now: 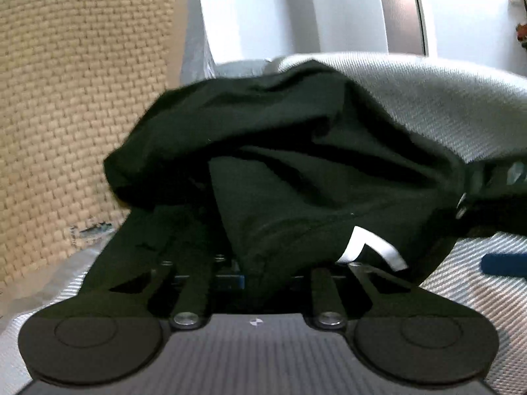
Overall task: Fold clothes
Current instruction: 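Close the left tool on the garment while the right tool closes on it too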
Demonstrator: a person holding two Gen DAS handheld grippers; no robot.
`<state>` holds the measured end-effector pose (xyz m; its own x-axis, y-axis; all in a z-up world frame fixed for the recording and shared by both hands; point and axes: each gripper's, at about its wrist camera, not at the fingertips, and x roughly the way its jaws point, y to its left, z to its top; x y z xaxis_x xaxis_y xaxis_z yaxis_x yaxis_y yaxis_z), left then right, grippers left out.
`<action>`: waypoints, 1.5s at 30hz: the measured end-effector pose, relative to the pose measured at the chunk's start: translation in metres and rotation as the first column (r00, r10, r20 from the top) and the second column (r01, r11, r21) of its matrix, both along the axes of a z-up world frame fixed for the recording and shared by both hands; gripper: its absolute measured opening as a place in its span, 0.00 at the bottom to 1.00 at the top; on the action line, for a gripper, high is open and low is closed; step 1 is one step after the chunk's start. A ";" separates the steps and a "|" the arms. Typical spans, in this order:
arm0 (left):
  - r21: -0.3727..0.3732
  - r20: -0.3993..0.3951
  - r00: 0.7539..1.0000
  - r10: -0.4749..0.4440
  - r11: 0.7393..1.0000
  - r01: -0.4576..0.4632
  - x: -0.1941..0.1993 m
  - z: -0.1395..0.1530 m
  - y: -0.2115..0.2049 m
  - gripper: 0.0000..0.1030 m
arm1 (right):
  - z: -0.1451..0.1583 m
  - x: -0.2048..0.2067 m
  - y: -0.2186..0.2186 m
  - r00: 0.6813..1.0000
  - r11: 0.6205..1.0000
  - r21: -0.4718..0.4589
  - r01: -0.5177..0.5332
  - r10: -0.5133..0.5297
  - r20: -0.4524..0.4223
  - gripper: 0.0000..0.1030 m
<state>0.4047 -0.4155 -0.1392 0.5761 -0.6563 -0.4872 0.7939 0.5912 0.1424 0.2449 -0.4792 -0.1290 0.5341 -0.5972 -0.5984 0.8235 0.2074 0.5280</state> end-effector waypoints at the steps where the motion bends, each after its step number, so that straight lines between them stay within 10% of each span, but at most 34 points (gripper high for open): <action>1: -0.006 0.000 1.000 0.008 1.000 -0.008 0.000 0.003 0.003 0.17 | 0.000 0.000 0.000 1.000 1.000 0.000 -0.002 0.002 -0.002 0.71; 37: -0.182 0.036 0.974 0.223 0.960 -0.213 -0.009 0.088 0.121 0.15 | 0.021 0.011 0.053 0.989 0.950 -0.275 -0.146 0.139 -0.046 0.72; 45: -0.166 -0.030 0.952 0.305 0.938 -0.306 -0.001 0.077 0.143 0.15 | 0.040 0.016 0.119 0.947 0.759 -0.568 -0.319 0.281 -0.156 0.79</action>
<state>0.4035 -0.2721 -0.0622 0.7599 -0.5208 -0.3890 0.5715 0.8204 0.0182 0.2605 -0.3599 -0.0893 0.7210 -0.6546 -0.2273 0.6917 0.6992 0.1805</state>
